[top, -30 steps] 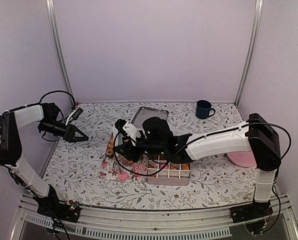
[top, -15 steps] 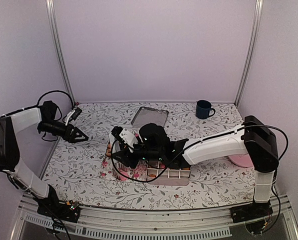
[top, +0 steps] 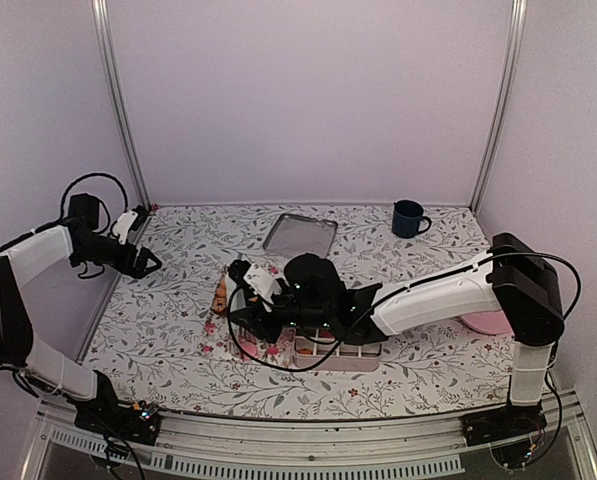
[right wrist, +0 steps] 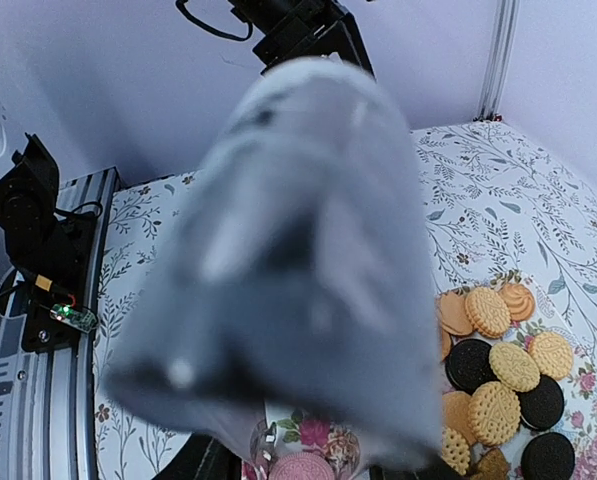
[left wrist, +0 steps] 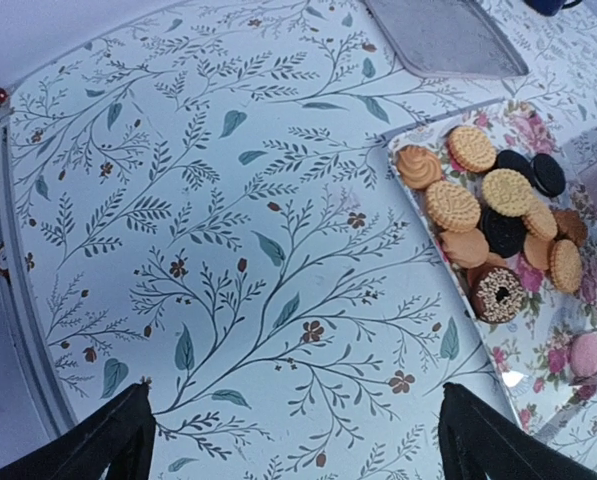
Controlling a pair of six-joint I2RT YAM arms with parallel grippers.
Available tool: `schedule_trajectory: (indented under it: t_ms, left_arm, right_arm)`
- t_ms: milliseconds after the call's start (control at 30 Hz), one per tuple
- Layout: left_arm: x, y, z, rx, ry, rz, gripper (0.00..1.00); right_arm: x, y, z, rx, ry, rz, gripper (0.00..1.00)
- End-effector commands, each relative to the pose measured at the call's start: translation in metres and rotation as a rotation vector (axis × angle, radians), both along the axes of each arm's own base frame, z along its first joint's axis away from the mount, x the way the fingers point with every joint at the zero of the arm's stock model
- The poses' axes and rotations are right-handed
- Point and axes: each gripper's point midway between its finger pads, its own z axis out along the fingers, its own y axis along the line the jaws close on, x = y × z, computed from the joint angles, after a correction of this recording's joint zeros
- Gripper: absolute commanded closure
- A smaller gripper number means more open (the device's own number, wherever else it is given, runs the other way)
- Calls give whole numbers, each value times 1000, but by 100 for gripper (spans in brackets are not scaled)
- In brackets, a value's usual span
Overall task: Pack the cookies
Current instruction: Pick up the fake cookies from the plate.
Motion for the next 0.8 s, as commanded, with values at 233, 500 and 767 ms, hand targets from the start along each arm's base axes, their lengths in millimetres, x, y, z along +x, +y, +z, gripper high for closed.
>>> schedule_trajectory:
  t_ms: [233,500,767]
  left_arm:
    - [4,12,-1,7,-18,47,1]
    - [-7,-5,6,-53,-41,-29,1]
    - [-14,-21,0,-93,3,-92,1]
  right_arm:
    - [3,-7,22,0,-52,-32,70]
    - [12,-8,83,87,-151,-68,71]
    - [7,-65,113,101,-170,-156,70]
